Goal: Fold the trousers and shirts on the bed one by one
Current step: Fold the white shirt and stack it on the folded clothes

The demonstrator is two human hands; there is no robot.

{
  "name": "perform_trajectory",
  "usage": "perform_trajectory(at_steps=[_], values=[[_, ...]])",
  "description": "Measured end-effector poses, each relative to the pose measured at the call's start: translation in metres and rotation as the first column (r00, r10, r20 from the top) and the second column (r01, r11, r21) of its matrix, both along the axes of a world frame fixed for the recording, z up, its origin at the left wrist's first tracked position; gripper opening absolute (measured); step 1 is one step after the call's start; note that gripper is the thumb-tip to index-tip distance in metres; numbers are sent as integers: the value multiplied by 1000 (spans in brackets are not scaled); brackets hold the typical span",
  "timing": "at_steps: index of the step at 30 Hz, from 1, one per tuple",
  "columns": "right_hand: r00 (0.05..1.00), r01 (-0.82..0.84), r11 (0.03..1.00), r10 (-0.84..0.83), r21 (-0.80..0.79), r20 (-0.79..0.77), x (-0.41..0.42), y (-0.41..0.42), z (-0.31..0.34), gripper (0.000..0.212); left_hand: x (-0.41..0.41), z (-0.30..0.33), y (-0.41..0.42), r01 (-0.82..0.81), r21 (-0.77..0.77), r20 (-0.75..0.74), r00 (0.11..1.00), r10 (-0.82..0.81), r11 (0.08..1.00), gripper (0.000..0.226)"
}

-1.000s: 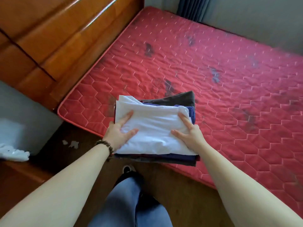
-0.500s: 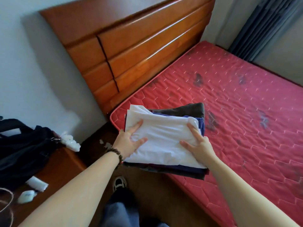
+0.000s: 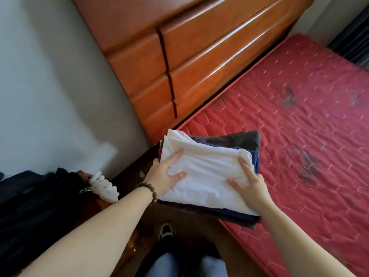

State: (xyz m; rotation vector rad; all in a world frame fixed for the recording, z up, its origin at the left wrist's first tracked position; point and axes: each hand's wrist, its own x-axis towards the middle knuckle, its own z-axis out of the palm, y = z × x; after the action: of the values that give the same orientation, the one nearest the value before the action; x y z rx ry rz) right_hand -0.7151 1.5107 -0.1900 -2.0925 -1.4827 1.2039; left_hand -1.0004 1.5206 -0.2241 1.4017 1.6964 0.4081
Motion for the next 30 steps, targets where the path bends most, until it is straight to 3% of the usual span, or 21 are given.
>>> perform_trajectory(at_steps=[4, 12, 17, 21, 27, 30], values=[[995, 97, 995, -97, -7, 10, -9, 23, -44, 72, -5, -45, 52, 64, -24, 6, 998, -63, 998, 72], [935, 353, 935, -352, 37, -35, -39, 50, -166, 68, -14, -140, 177, 365, -100, -12, 930, -368, 926, 73], [942, 331, 941, -333, -74, -27, -50, 55, -222, 63, -15, -193, 190, 419, -227, -67, 894, -443, 879, 72], [953, 293, 951, -298, -93, -45, -43, 58, -229, 64, -16, -201, 193, 427, -199, -96, 887, -451, 882, 73], [906, 408, 910, -414, -79, -88, -68, 51, -225, 70, -22, -175, 208, 401, -81, -123, 904, -408, 912, 68], [938, 339, 937, -343, -88, -38, -81, 55, -227, 70, -31, -175, 205, 465, -192, -278, 818, -503, 864, 67]])
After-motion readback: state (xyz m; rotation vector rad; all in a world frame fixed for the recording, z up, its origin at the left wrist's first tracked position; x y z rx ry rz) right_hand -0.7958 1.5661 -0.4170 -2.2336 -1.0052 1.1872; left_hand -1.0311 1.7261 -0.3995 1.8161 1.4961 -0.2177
